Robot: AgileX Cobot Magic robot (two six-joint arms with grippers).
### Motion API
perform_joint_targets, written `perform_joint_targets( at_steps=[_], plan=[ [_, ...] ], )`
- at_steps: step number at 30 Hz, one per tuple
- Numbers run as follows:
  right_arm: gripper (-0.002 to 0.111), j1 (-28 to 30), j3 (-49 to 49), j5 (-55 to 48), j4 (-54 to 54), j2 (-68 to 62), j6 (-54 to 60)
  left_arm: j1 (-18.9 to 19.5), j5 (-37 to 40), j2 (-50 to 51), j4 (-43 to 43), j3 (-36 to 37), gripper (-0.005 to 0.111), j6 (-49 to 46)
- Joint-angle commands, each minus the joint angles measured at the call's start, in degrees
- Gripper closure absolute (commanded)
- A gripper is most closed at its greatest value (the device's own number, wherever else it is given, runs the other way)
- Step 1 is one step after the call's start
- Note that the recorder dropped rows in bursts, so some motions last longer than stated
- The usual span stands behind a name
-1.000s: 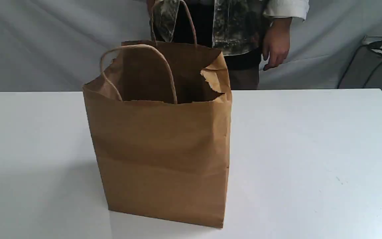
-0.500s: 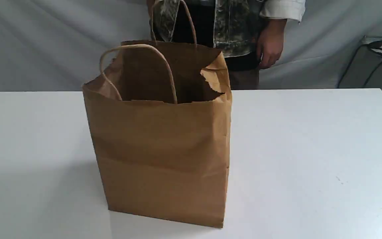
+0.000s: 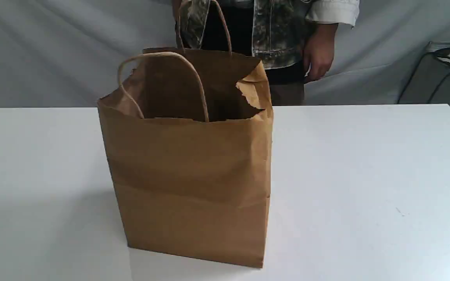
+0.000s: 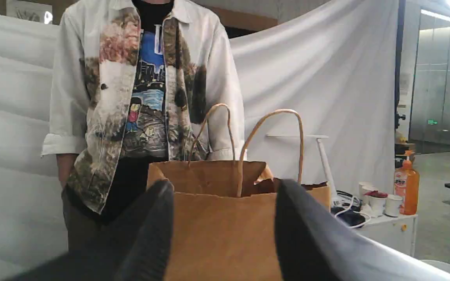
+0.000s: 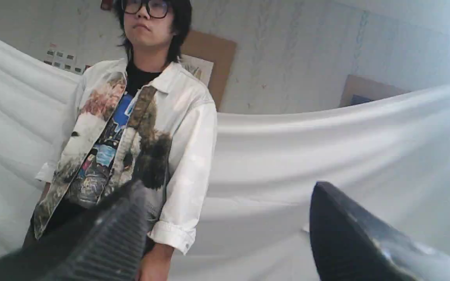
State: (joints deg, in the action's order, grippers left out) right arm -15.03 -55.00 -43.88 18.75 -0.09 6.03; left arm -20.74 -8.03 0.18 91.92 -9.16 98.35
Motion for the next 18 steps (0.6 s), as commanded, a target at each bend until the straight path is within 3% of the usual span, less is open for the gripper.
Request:
perform_joint_targets(
  at_steps=[1,6,18],
  plan=[
    [0.048,0.20,3.10,-0.34,-0.10,0.09,-0.54,0.12,0.70,-0.18,-0.56,0.30,0.080,0.57],
    [0.048,0.20,6.19,1.82,-1.30,0.09,-3.20,0.12,0.42,-0.18,-4.89,0.66,0.107,0.57],
    [0.048,0.20,7.26,5.69,-1.57,0.09,-5.32,0.12,8.40,-0.18,-4.88,6.84,0.107,1.17]
  ],
)
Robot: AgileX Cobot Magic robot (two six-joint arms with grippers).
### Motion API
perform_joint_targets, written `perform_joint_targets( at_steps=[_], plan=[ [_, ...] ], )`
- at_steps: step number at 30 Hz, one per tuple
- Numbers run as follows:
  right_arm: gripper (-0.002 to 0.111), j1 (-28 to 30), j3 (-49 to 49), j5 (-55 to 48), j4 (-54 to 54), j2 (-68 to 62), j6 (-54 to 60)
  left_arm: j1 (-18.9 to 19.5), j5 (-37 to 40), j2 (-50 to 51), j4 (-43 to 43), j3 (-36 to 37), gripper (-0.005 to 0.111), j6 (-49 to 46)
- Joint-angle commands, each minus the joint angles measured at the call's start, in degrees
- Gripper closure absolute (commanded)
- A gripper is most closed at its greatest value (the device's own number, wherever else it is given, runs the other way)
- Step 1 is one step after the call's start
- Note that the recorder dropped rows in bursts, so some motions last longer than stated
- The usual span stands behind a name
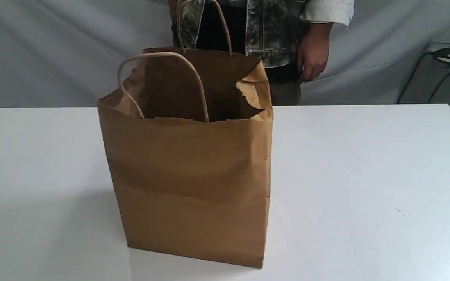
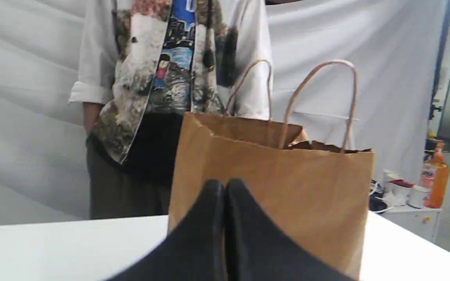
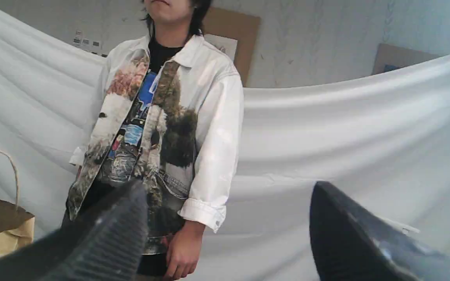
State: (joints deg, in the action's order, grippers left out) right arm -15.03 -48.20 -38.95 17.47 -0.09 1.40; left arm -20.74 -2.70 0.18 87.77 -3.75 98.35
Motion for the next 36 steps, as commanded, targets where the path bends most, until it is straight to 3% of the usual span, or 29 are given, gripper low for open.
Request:
perform_joint_targets(
  at_steps=[1,5,9,17,21,25,29,36],
  plan=[
    [0.048,0.20,0.45,0.76,-0.29,0.09,-1.07,0.12,3.59,-0.18,-0.73,2.20,0.107,2.09],
    [0.048,0.20,0.45,0.76,-0.29,0.09,-1.84,0.12,5.55,-0.18,-0.73,3.75,0.107,3.95],
    [0.048,0.20,0.45,1.01,-0.29,0.09,-1.82,0.12,5.78,-0.18,0.19,3.75,0.107,-0.47],
    [0.048,0.20,0.67,1.30,0.38,-0.11,-1.98,0.12,1.63,-0.18,0.19,3.75,0.107,-1.30],
    [0.048,0.20,3.22,6.22,-0.51,-1.59,-1.98,0.12,1.80,-0.18,3.40,3.75,0.107,-2.93],
    [0.049,0.20,5.66,11.67,-3.33,-2.94,-1.98,0.12,6.39,-0.18,-1.77,3.75,0.107,1.03],
    [0.053,0.20,7.26,13.34,-4.96,-4.84,-1.74,0.12,10.97,-0.18,-9.56,3.75,0.107,3.71],
    [0.076,0.20,15.20,17.79,-5.83,-6.85,-1.04,0.12,8.48,-0.18,-8.85,3.75,0.107,3.43]
  ],
)
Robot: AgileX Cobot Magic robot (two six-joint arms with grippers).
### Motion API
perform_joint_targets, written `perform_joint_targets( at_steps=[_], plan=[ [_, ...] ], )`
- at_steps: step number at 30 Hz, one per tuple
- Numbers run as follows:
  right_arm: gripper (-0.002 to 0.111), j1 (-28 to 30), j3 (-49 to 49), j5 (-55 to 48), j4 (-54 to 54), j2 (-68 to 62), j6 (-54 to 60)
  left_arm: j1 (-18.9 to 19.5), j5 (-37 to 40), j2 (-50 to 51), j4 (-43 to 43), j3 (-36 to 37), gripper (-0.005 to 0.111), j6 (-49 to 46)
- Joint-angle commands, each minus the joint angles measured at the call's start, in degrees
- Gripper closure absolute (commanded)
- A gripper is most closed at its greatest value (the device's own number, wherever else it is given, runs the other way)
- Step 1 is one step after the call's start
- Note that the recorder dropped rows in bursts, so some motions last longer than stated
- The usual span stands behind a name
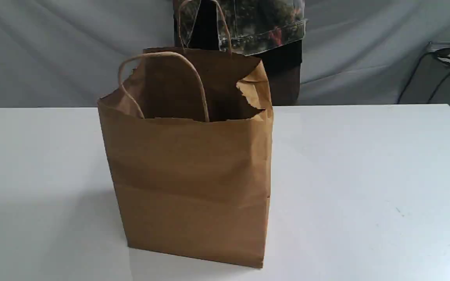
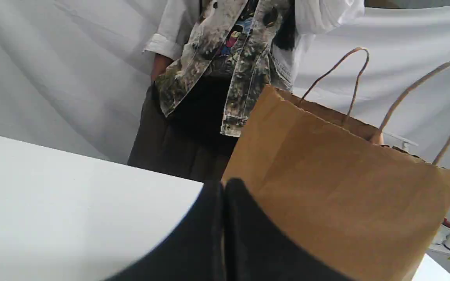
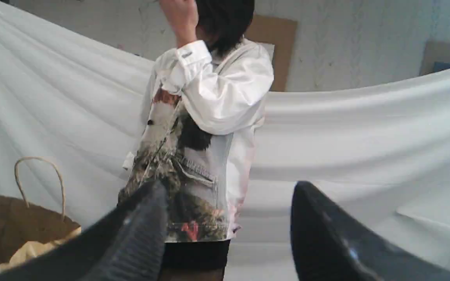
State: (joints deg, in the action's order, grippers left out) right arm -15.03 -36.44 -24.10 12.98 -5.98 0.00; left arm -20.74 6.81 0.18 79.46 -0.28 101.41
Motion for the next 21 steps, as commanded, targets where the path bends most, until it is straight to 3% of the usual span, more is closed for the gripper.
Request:
perform_joint_targets(
  at_steps=[1,8,14,21],
  plan=[
    [0.081,0.20,5.10,4.45,-2.71,-1.35,0.36,0.12,-1.24,-0.18,-0.53,0.28,0.107,0.37],
    [0.103,0.20,15.65,19.20,-6.19,-5.63,-0.60,0.12,-1.42,-0.18,-0.53,0.28,0.107,0.37],
    [0.099,0.20,23.61,29.34,-14.47,-11.84,-1.98,0.12,-1.42,-0.18,-0.53,0.28,0.107,0.37],
    [0.099,0.20,26.79,28.59,-33.63,-16.32,-1.98,0.12,-1.42,-0.18,-0.53,0.28,0.107,0.37]
  ],
)
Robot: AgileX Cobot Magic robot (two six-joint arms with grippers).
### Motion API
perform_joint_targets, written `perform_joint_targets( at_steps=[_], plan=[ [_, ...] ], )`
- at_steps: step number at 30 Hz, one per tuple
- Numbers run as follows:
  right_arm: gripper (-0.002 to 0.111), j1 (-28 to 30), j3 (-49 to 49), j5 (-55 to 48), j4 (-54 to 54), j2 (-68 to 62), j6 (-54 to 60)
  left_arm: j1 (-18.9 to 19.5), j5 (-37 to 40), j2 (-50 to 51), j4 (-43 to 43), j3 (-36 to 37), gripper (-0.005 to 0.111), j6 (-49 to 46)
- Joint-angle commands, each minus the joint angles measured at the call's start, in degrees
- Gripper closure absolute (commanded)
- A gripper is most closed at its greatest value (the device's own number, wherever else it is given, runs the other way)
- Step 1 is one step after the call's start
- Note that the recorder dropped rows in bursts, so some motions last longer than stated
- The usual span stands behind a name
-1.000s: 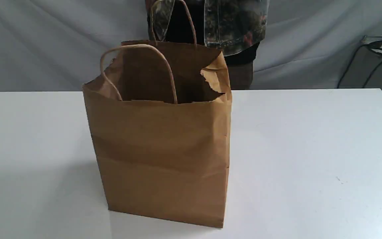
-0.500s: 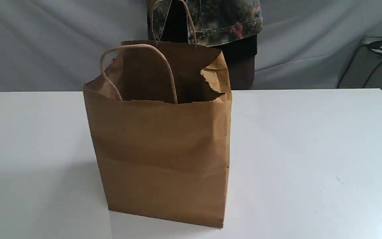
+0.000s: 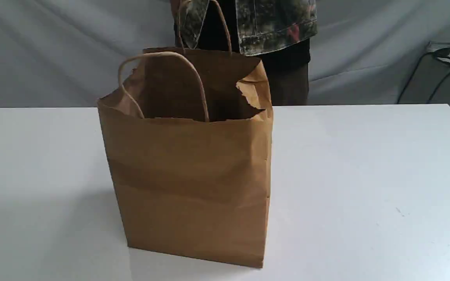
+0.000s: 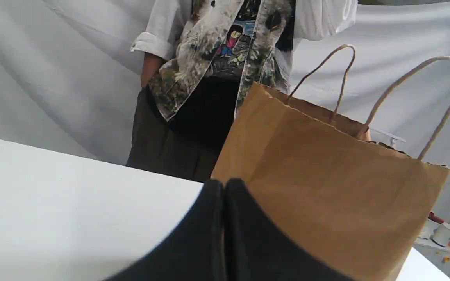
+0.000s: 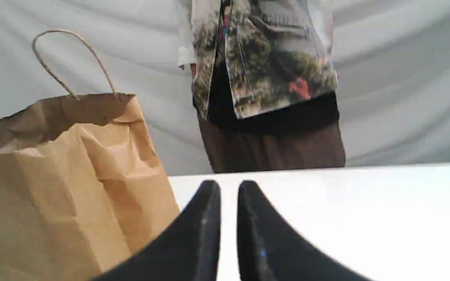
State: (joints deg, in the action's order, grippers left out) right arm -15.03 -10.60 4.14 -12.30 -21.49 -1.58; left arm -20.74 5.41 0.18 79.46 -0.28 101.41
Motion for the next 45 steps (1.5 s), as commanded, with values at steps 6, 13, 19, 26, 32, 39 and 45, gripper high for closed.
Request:
perform_joint_targets(
  at_steps=[6,13,19,26,32,39,45],
  plan=[
    [0.099,0.20,1.43,-3.42,-15.11,-0.81,0.04,0.12,-0.02,-0.18,-0.53,0.28,0.107,0.37],
    [0.099,0.20,1.43,-3.60,-10.16,-0.81,2.73,0.12,-0.02,-0.18,-0.53,0.28,0.107,0.37],
    [0.099,0.20,1.70,-3.60,2.61,-0.81,11.54,0.12,-0.40,-0.18,-0.53,0.28,0.107,0.37],
    [0.099,0.20,8.57,2.06,4.00,-0.81,13.39,0.12,-0.67,-0.18,-0.53,0.28,0.107,0.37],
    [0.099,1.92,10.60,0.24,4.01,6.04,13.72,0.12,-0.88,-0.18,-0.53,0.28,0.107,0.37],
    [0.099,10.53,10.60,-9.05,4.01,14.57,13.33,0.12,-0.88,-0.18,-0.53,0.28,0.107,0.37],
    [0.099,16.95,10.60,-19.69,4.01,21.49,13.47,0.12,-0.88,-0.18,-0.53,0.28,0.107,0.37]
  ],
)
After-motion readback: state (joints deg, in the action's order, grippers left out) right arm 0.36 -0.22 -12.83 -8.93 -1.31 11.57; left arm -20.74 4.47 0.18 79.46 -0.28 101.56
